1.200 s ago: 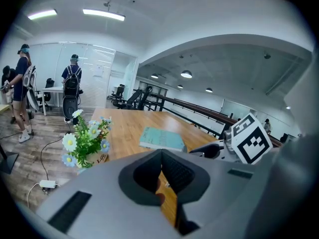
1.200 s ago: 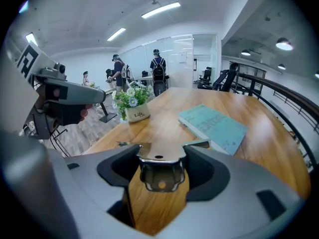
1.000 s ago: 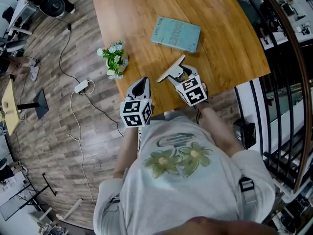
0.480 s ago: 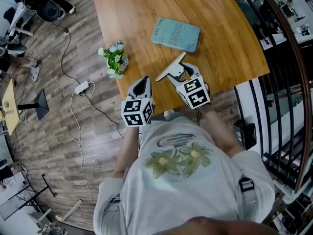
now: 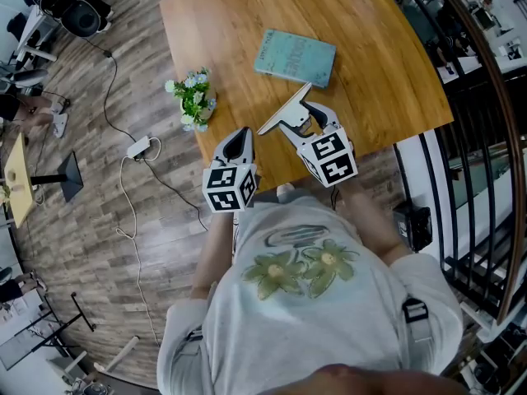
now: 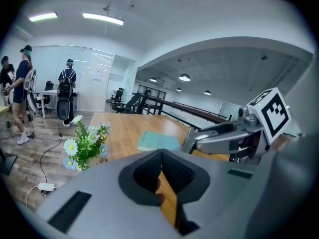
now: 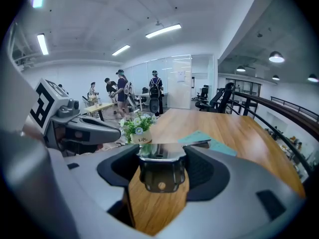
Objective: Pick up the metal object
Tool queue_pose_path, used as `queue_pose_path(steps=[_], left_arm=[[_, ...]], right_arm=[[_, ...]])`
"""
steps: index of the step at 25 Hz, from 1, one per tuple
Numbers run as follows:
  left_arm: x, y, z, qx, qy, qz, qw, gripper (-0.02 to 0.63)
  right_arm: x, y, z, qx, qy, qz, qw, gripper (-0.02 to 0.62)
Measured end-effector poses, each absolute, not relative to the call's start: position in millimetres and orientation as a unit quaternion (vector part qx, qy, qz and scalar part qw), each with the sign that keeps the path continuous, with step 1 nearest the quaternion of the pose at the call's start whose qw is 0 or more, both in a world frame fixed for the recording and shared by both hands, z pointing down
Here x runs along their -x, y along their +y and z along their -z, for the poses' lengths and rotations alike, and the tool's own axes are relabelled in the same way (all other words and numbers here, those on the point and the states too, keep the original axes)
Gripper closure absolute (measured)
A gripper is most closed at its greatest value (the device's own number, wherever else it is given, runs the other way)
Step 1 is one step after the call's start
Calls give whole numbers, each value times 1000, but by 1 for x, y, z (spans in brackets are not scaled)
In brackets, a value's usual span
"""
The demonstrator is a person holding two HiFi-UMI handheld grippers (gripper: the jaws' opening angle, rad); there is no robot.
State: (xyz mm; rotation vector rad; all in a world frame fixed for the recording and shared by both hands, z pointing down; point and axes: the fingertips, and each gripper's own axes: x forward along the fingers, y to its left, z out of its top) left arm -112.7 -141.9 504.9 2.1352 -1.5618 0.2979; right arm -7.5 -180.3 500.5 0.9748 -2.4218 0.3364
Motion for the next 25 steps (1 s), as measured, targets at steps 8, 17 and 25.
queue_pose_path(steps=[8, 17, 25], left_arm=[[112, -144, -501, -780, -571, -104, 235, 591], [116, -148, -500, -778, -573, -102, 236, 591], [115, -152, -500, -780, -571, -102, 237, 591]], right_arm=[[6, -182, -482, -365, -894, -111, 234, 305], [9, -185, -464, -368, -899, -100, 217, 305], [10, -188, -448, -368, -903, -85, 206, 305]])
